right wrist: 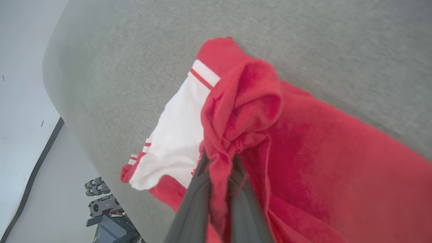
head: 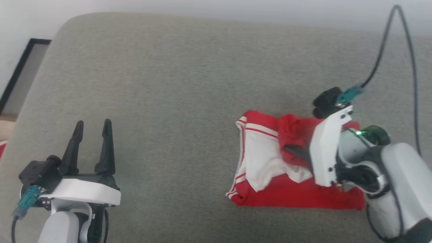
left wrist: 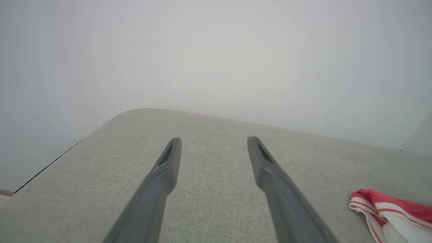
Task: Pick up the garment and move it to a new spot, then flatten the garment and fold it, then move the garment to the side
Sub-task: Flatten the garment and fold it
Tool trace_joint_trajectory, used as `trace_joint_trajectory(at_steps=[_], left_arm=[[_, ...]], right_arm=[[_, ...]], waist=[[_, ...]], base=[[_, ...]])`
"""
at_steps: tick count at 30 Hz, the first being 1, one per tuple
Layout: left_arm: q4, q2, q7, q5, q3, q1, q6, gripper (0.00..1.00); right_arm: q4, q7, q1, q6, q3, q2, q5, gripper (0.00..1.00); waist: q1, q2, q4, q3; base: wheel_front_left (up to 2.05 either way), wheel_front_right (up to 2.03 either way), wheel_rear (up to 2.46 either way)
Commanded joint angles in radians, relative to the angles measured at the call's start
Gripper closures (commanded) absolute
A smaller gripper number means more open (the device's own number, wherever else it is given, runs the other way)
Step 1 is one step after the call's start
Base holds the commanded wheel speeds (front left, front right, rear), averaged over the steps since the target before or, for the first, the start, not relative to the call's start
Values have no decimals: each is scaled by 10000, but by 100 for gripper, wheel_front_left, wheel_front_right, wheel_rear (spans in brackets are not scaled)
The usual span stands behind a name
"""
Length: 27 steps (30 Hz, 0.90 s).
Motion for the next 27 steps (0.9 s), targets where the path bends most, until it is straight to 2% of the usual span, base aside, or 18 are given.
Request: trace_joint_trajectory(at_steps=[1, 9, 10, 11, 12, 20, 27], left_arm=[[54, -45, -42, 119, 3, -127, -44, 0], [219, -258, -42, 245, 75, -156, -151, 0], [237, -275, -42, 256, 90, -163, -166, 0], [253, -283, -42, 266, 112, -172, -170, 0], [262, -285, -42, 281, 137, -184, -187, 0], [171, -218, -42, 313, 465, 38, -256, 0], [39, -83, -42, 348, 771, 254, -274, 0]], right_arm=[[150, -144, -133, 0, 220, 88, -25, 100], [1120, -806, -636, 0, 1428, 234, 39, 98], [1210, -951, -699, 0, 1565, 227, 62, 74], [1268, -1075, -739, 0, 1680, 238, 161, 40], [1330, -1185, -787, 0, 1732, 250, 232, 0], [829, -1765, -1102, 0, 1906, -245, 740, 0], [300, -2819, -794, 0, 1029, -958, 578, 0]], waist=[[0, 0, 264, -50], [0, 0, 530, -90], [0, 0, 521, -99], [0, 0, 499, -110], [0, 0, 463, -130], [0, 0, -121, -327], [0, 0, -777, -537]], base=[[0, 0, 0], [0, 0, 0], [0, 0, 0], [0, 0, 0], [0, 0, 0], [0, 0, 0], [0, 0, 0]])
